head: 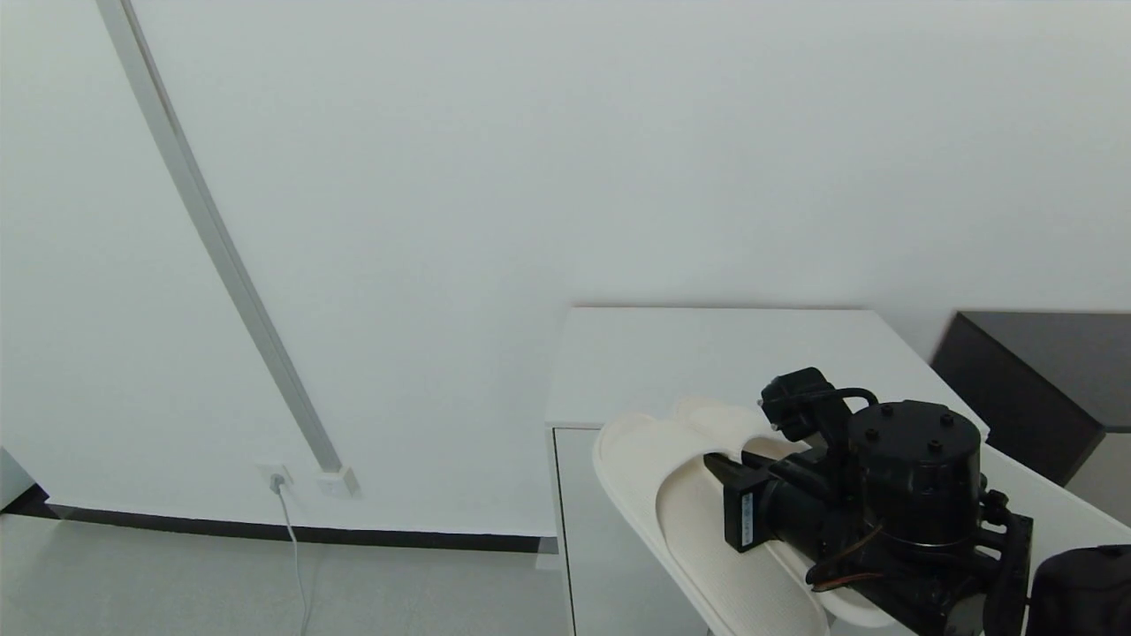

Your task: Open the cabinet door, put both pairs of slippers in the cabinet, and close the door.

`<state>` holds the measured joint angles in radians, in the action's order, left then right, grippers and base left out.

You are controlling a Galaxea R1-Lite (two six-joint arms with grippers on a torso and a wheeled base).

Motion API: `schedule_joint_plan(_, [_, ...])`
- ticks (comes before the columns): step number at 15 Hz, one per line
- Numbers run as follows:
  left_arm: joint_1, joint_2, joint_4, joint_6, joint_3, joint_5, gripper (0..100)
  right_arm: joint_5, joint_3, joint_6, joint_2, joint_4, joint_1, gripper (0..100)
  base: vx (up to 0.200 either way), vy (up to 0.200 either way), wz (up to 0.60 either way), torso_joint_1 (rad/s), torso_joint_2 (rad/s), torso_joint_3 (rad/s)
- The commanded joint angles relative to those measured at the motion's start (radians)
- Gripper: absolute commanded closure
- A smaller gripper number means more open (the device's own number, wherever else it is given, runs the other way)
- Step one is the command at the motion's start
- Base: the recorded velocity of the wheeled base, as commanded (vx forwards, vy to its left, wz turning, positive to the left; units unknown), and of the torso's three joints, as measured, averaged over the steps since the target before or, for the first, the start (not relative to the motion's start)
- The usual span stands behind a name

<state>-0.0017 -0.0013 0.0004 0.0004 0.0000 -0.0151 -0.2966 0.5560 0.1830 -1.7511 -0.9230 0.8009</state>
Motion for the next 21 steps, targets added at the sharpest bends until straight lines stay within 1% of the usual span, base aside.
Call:
schedule_joint_plan(1, [0.000, 0.001, 0.001, 0.001, 0.000, 0.000, 100, 0.001, -0.004, 0.000, -0.008, 0.000, 0.003, 100, 0.000, 0.000, 0.00, -0.100, 0.22, 0.124])
schedule_joint_plan(13, [0.000, 0.001, 0.001, 0.000, 0.000, 0.000, 100, -0.001, -0.008, -0.004, -0.005, -0.025, 0.021, 100, 0.000, 0.000, 0.00, -0.010, 0.02, 0.011])
schedule_joint_plan(21, [0.000, 0.001, 0.001, 0.001, 0.000, 0.000, 100, -0.003, -0.011, -0.010, -0.005, -0.030, 0.027, 100, 0.000, -0.200, 0.00, 0.002, 0.00, 0.002])
